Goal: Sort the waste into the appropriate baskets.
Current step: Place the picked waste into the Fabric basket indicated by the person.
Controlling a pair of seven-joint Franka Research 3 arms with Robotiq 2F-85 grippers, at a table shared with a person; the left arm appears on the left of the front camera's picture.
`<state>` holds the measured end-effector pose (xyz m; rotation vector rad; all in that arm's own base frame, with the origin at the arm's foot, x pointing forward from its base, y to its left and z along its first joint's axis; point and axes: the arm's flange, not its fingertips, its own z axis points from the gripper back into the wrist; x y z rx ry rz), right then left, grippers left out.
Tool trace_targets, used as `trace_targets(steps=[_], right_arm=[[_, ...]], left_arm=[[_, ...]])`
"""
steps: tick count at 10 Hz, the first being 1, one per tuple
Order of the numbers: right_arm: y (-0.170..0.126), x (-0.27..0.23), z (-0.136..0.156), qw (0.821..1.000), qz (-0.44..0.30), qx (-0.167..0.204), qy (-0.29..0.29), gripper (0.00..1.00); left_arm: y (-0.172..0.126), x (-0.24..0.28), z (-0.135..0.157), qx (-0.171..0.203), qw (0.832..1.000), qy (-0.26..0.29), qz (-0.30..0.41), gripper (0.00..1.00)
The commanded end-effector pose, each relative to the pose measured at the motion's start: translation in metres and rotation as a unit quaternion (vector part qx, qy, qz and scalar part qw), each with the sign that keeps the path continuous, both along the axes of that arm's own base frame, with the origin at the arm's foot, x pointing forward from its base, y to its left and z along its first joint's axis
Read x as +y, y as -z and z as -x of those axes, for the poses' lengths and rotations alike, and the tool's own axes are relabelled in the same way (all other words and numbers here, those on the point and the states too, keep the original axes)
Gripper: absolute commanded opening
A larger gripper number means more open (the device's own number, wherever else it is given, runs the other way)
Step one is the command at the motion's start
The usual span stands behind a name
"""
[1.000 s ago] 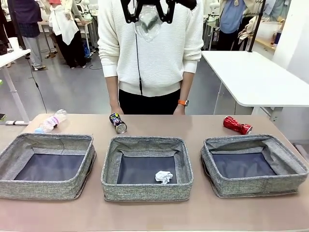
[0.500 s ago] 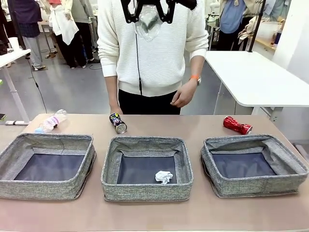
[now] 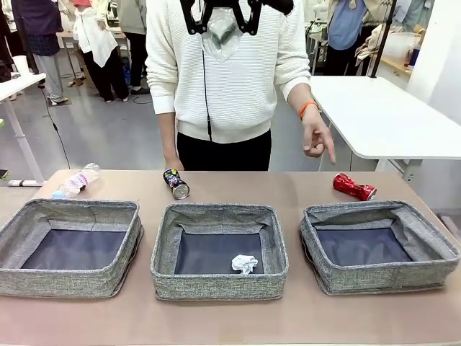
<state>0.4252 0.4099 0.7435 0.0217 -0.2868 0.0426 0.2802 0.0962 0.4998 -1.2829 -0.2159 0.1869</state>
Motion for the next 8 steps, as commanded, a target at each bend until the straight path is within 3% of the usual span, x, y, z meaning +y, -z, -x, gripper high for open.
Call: trace_targets(steps=[1,4,8], right_arm=[[-0.002,-0.001,0.001,1.000,-0.007,0.003,-0.003,0.04],[0.000,0.000,0.000,1.000,0.000,0.000,0.000,0.04],[0.064,-0.084,0.006,0.997,-0.027,0.062,-0.032,0.04]], left_arm=[[-0.001,-0.001,0.001,-0.013,1.000,0.001,0.007,1.00],[-0.001,-0.001,0.001,-0.013,1.000,0.001,0.007,1.00],[-0.001,-0.001,0.001,-0.013,1.000,0.001,0.007,1.00]])
